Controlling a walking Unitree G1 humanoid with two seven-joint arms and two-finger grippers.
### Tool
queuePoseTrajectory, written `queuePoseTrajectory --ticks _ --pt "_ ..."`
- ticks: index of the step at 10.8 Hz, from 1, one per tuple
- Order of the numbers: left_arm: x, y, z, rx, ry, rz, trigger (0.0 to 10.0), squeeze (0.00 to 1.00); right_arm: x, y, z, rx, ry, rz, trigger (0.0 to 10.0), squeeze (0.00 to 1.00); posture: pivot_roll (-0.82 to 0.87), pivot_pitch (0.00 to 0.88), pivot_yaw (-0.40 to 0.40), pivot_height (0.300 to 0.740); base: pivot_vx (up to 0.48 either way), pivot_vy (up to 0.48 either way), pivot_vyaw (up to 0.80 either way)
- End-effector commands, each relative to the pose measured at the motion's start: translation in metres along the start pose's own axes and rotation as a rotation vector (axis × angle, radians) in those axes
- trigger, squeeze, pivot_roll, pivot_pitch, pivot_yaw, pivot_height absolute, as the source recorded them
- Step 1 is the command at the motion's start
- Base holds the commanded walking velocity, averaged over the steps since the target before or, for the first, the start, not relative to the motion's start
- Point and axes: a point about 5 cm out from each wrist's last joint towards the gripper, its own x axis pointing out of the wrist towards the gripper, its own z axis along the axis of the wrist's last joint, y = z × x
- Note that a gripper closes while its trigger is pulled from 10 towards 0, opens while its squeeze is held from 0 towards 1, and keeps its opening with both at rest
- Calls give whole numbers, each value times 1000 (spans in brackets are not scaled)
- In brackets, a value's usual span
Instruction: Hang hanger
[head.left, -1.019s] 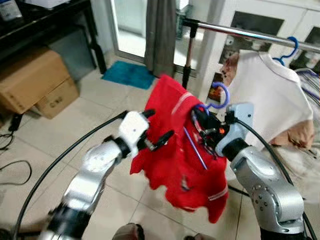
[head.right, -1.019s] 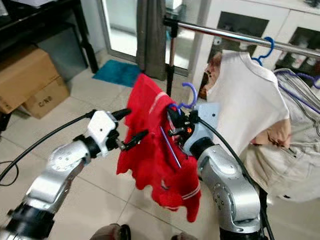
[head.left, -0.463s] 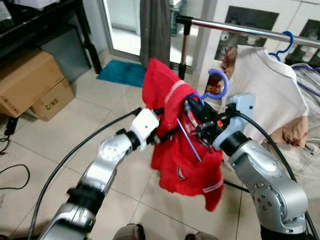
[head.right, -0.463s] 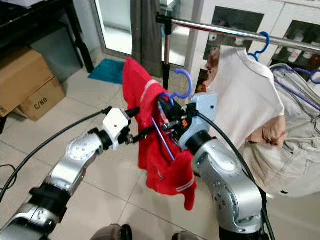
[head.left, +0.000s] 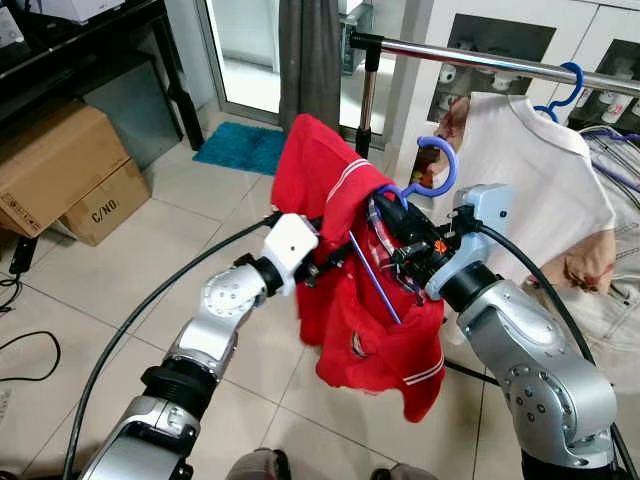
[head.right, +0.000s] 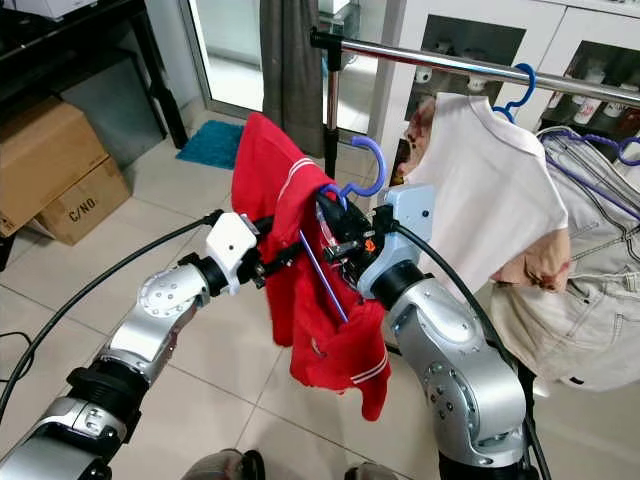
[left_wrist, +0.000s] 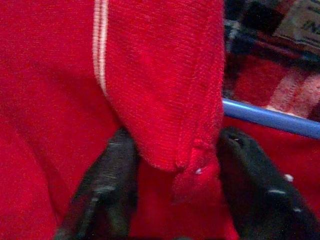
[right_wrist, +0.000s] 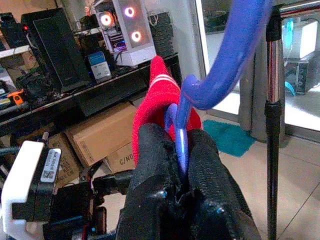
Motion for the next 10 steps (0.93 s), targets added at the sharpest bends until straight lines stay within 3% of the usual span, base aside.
queuePoseTrajectory --ticks 1,5,7,9,10 --pt "1 6 5 -1 -25 13 0 0 0 5 10 -6 -40 29 0 0 -48 48 49 740 0 0 0" --pt "-6 18 9 -47 -77 78 0 0 1 2 5 -19 -12 9 0 0 -43 44 47 740 0 0 0" --pt "-16 33 35 8 -173 64 0 0 -2 -6 -6 -97 89 -2 0 0 -45 46 51 740 0 0 0" --pt "-33 70 72 107 -246 178 0 0 -12 -11 -17 -184 188 84 0 0 -42 50 49 740 0 0 0" --pt "-55 116 100 187 -226 313 0 0 -23 -8 -17 -221 223 225 0 0 -34 55 41 740 0 0 0"
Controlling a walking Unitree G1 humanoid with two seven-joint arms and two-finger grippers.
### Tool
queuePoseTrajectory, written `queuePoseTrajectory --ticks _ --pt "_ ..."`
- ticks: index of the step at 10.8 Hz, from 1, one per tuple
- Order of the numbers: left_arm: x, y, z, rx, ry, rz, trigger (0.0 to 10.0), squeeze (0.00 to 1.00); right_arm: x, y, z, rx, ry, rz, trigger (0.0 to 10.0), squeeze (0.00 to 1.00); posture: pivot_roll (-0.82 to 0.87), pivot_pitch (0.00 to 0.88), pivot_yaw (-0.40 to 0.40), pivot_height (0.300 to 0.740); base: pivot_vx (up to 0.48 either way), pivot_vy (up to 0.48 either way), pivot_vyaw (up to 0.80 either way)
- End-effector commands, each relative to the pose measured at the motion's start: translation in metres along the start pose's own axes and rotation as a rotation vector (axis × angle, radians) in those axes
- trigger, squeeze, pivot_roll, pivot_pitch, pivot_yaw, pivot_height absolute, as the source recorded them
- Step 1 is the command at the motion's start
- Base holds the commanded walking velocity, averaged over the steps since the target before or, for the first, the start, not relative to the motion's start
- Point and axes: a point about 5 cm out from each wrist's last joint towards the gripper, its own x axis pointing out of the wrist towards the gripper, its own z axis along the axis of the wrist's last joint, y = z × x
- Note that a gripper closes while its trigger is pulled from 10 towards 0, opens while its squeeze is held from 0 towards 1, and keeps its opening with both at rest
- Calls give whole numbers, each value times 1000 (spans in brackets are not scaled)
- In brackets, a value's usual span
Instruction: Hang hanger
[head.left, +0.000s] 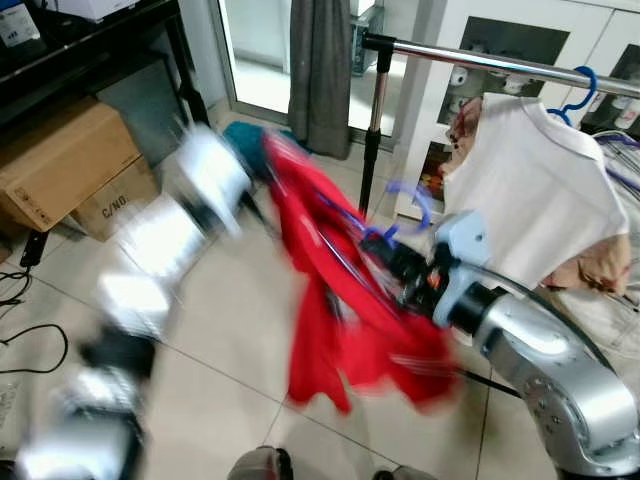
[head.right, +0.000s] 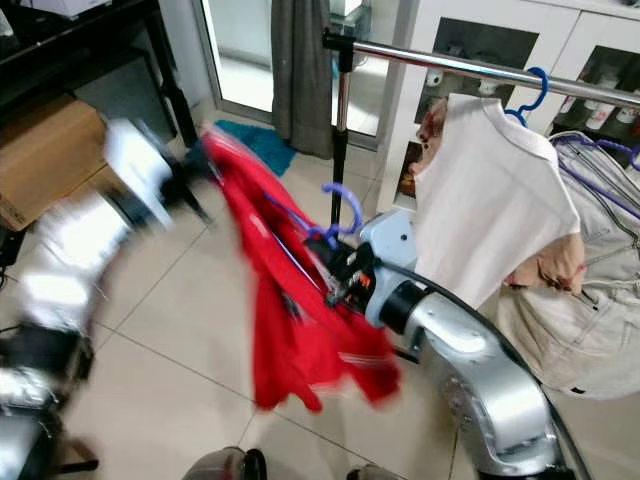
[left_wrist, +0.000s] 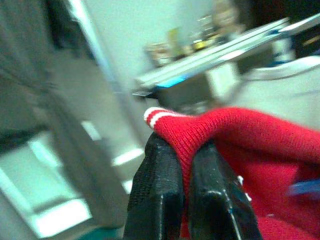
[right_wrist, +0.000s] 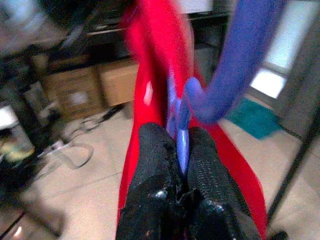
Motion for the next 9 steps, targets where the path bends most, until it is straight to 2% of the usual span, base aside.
queuePoseTrajectory --ticks 1,3,4,6,7,8,9 --pt "-7 25 11 9 -29 113 0 0 -5 0 -2 1 10 20 0 0 -33 55 41 740 0 0 0" --pt "-27 66 5 130 162 166 0 0 -17 2 2 -4 -12 130 0 0 -36 55 44 740 0 0 0" --pt "-33 72 2 128 204 174 0 0 -21 1 4 -1 -27 147 0 0 -37 55 45 740 0 0 0" --pt "-41 78 -9 68 260 206 0 0 -24 -1 8 26 -71 154 0 0 -38 55 45 740 0 0 0" --pt "-43 76 -18 -23 264 234 0 0 -24 -2 10 47 -94 153 0 0 -37 56 41 740 0 0 0" --pt "-47 68 -41 -146 305 274 0 0 -23 -1 13 96 -143 163 0 0 -38 56 39 740 0 0 0" --pt "-50 60 -58 -231 333 339 0 0 -22 -3 16 136 -182 151 0 0 -39 56 39 740 0 0 0"
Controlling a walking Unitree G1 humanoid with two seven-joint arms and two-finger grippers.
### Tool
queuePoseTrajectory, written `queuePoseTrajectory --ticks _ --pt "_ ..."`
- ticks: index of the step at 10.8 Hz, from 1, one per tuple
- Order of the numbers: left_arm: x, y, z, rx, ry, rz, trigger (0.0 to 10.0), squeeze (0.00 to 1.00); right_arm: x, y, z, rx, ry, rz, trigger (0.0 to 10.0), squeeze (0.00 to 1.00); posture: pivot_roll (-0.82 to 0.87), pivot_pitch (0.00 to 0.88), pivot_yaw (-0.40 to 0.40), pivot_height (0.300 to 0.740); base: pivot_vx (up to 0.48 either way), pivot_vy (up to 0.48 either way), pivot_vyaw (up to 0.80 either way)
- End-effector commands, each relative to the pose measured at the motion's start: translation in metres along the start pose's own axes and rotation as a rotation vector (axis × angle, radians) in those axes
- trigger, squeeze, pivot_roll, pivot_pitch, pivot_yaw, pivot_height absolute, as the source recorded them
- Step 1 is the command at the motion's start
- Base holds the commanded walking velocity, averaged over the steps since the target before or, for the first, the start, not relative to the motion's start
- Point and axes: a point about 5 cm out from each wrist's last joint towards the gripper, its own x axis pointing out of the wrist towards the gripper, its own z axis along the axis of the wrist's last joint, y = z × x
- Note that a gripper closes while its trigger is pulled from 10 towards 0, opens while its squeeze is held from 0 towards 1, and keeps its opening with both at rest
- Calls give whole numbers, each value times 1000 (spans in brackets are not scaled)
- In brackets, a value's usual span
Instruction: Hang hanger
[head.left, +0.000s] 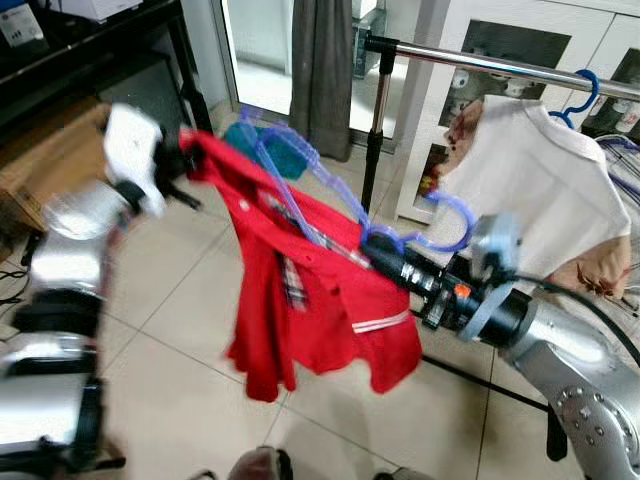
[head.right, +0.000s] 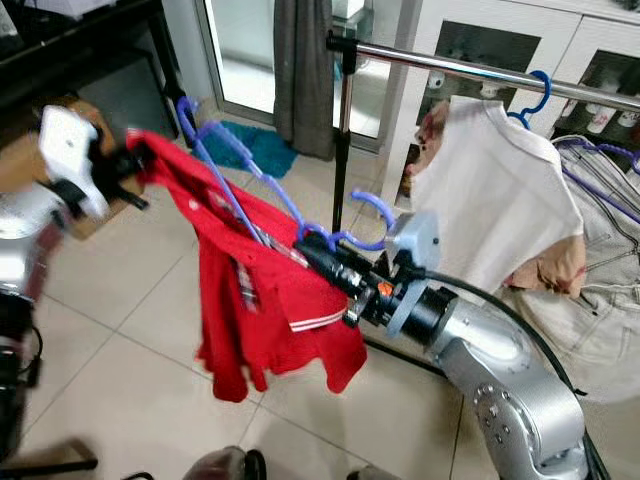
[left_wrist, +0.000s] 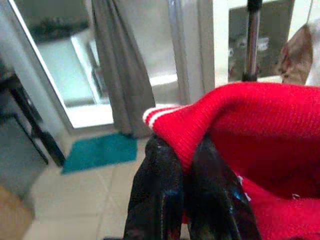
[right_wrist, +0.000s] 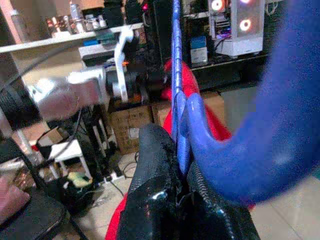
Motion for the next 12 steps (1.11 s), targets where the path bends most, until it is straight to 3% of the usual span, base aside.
queuePoseTrajectory --ticks 1,2,4,5,8,9,10,11,12 --pt "-3 3 -1 -18 -3 51 0 0 -4 -8 4 19 -32 -62 0 0 -41 56 38 740 0 0 0" --pt "11 -50 0 -96 -52 -148 0 0 6 -15 2 48 -71 -162 0 0 -45 57 38 740 0 0 0" --pt "22 -129 7 -170 -95 -397 0 0 18 -27 -10 93 -128 -355 0 0 -55 65 40 740 0 0 0" --pt "21 -148 13 -200 -122 -443 0 0 19 -34 -13 107 -156 -450 0 0 -59 67 41 740 0 0 0" --pt "-8 -151 12 -237 -108 -423 0 0 -2 -65 -21 81 -193 -772 0 0 -62 70 43 740 0 0 0" --pt "-17 -141 5 -246 -80 -350 0 0 -10 -67 -28 55 -125 -801 10000 0 -49 71 38 740 0 0 0" --pt "-26 -127 -9 -229 -20 -240 0 0 -16 -63 -38 47 -31 -785 10000 0 -45 73 38 740 0 0 0" --pt "-41 -109 -38 -205 81 -68 10000 0 -31 -55 -64 21 171 -792 10000 0 -44 80 34 740 0 0 -800" --pt "-49 -106 -51 -211 134 -7 10000 0 -41 -48 -75 23 230 -808 10000 0 -43 87 21 740 0 0 -800"
